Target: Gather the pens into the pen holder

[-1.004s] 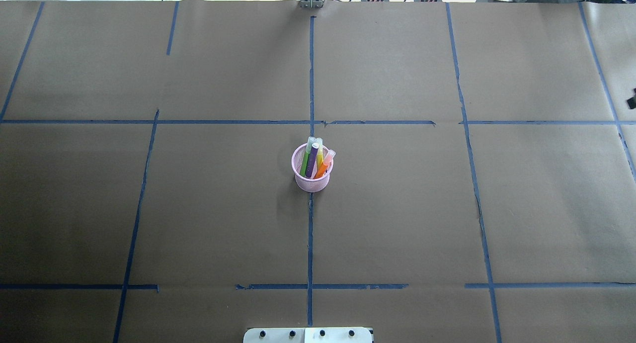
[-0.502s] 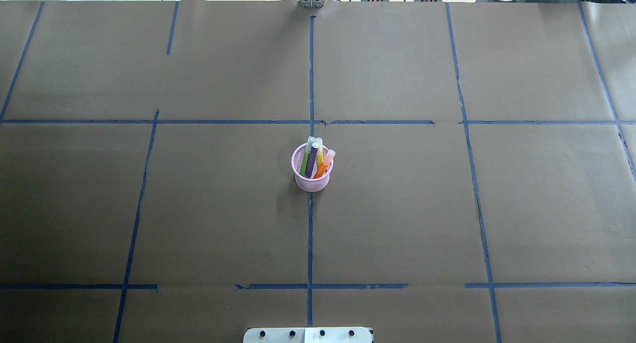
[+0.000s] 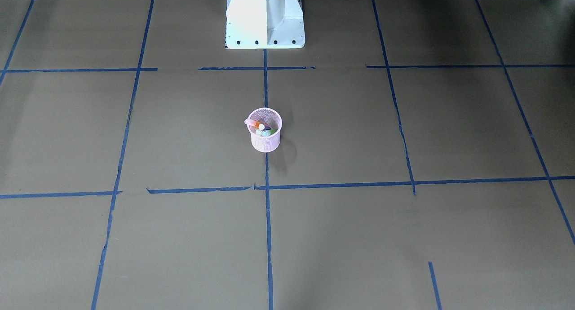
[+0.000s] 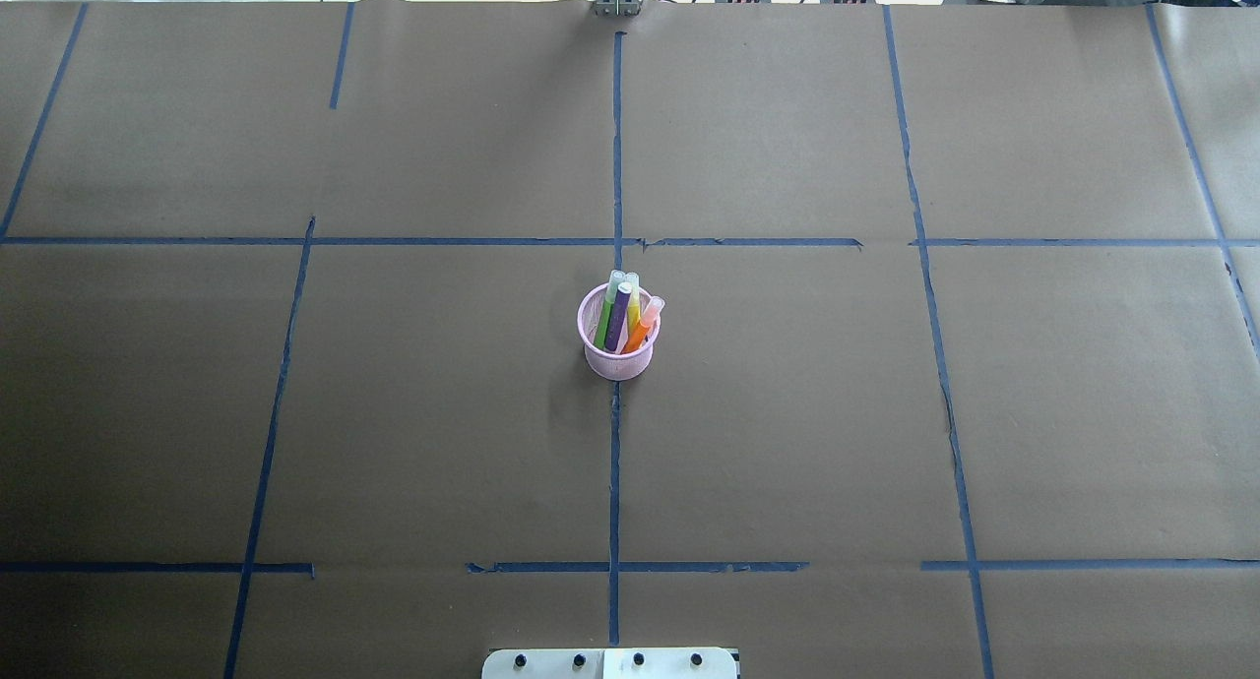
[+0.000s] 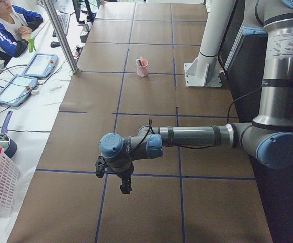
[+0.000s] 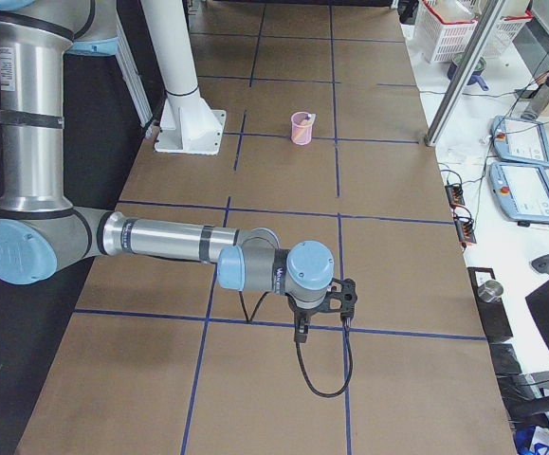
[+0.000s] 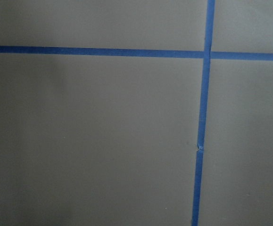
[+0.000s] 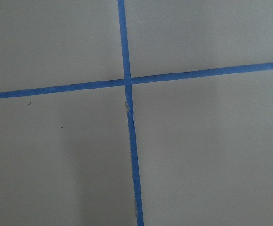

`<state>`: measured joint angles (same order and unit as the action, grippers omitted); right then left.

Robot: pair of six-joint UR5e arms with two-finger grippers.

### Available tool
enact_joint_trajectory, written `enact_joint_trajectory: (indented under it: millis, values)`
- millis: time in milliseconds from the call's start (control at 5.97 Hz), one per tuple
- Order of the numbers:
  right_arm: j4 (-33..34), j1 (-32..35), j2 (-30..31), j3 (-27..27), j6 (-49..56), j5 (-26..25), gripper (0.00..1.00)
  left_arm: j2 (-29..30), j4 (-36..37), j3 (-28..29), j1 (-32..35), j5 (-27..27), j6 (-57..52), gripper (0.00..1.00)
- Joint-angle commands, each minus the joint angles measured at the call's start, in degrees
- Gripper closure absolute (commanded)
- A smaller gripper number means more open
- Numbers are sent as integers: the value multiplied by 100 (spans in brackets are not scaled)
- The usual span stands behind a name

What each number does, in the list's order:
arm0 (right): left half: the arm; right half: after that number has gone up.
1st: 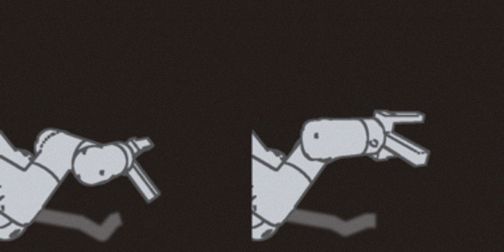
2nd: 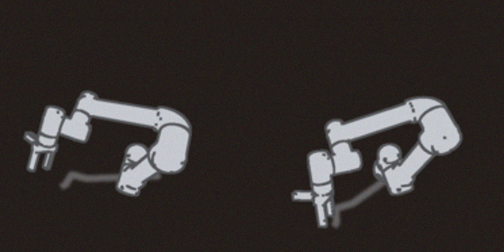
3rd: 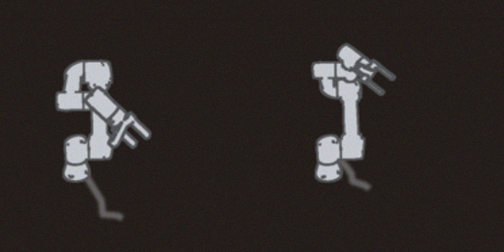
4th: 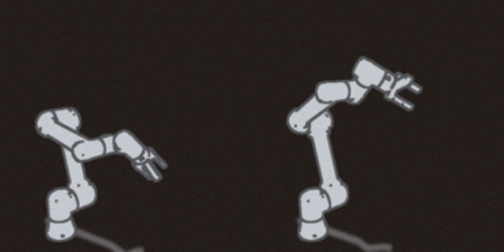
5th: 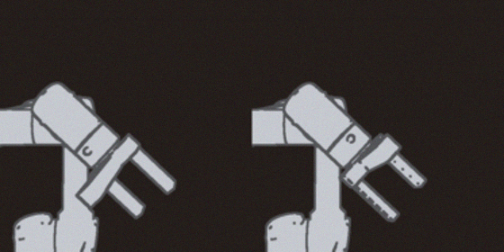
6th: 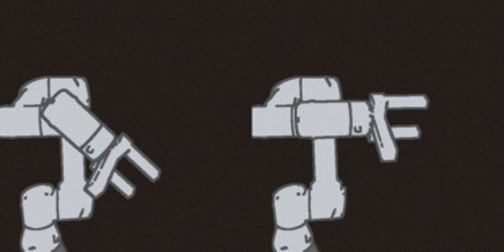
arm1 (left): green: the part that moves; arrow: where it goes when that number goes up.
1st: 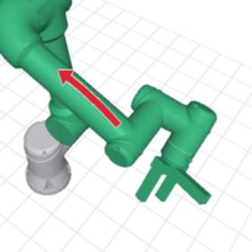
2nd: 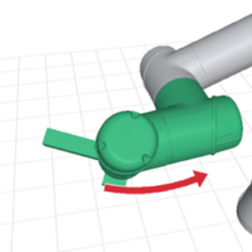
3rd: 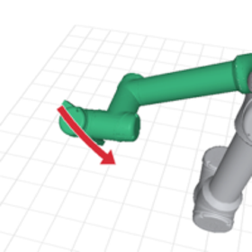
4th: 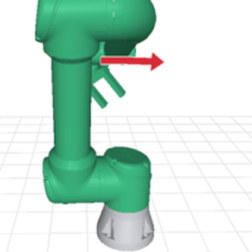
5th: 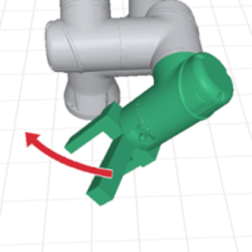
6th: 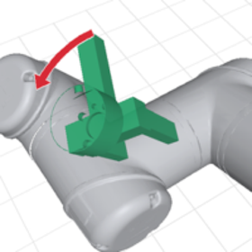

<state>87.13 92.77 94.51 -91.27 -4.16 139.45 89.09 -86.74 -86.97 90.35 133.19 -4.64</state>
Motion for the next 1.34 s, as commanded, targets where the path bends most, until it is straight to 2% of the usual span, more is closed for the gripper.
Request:
enact_joint_trajectory:
  millis: [0, 1172]
  values:
    - [6, 48, 76, -5, 3, 65, 0, -102, -291, 5, 0, 563, 77, 0]
    - [-73, 48, 102, -14, -15, 47, 0, -93, -300, -48, 0, 577, 156, 0]
